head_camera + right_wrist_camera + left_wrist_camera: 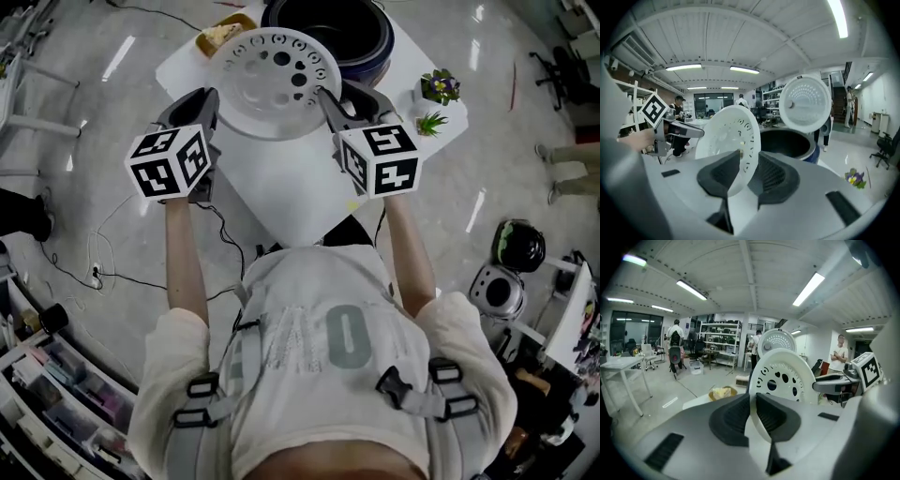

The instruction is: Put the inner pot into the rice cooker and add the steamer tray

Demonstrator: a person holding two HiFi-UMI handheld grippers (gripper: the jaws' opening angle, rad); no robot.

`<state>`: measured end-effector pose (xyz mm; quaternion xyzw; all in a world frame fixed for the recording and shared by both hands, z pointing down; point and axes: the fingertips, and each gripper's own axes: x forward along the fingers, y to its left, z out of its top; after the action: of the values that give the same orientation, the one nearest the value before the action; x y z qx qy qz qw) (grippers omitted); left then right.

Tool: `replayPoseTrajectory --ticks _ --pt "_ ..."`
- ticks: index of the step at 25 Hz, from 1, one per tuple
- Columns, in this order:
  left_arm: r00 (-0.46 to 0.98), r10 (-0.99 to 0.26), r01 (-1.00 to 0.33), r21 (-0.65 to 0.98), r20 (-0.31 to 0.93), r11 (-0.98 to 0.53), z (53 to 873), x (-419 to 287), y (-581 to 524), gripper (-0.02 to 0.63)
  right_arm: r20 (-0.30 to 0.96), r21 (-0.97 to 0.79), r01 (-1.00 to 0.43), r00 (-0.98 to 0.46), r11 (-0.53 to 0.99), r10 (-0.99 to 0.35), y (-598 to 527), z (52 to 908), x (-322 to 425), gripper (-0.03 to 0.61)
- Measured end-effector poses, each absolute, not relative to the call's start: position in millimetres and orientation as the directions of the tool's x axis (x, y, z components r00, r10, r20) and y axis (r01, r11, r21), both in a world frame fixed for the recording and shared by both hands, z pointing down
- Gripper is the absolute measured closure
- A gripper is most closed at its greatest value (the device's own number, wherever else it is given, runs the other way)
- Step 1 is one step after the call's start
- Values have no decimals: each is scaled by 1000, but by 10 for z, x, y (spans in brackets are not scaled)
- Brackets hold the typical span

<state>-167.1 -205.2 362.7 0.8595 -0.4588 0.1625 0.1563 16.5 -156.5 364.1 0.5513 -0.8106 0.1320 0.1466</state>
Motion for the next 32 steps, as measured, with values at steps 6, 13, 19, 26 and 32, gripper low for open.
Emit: replayPoseTrajectory --ticks 6,13,19,26,32 --pt "533 -791 -840 77 300 -537 2916 -1311 -2386 557 261 35 -945 -306 325 -916 -1883 2948 522 449" --pt "527 -808 -838 5 263 -545 2459 -893 -2746 557 228 61 -960 -253 274 -940 -2224 2683 927 451" --pt "535 -791 -819 -46 296 -572 2389 -452 -3013 557 265 6 -970 -233 243 -936 -2413 2788 1327 484" --pt "532 -749 -806 -34 395 -590 2681 -195 -3272 557 344 -15 -973 -221 230 -913 -2554 3061 1536 482" --pt "515 -738 -816 -15 435 -578 2907 -180 -3426 557 393 -23 -972 -224 234 -892 -2654 3259 1539 474"
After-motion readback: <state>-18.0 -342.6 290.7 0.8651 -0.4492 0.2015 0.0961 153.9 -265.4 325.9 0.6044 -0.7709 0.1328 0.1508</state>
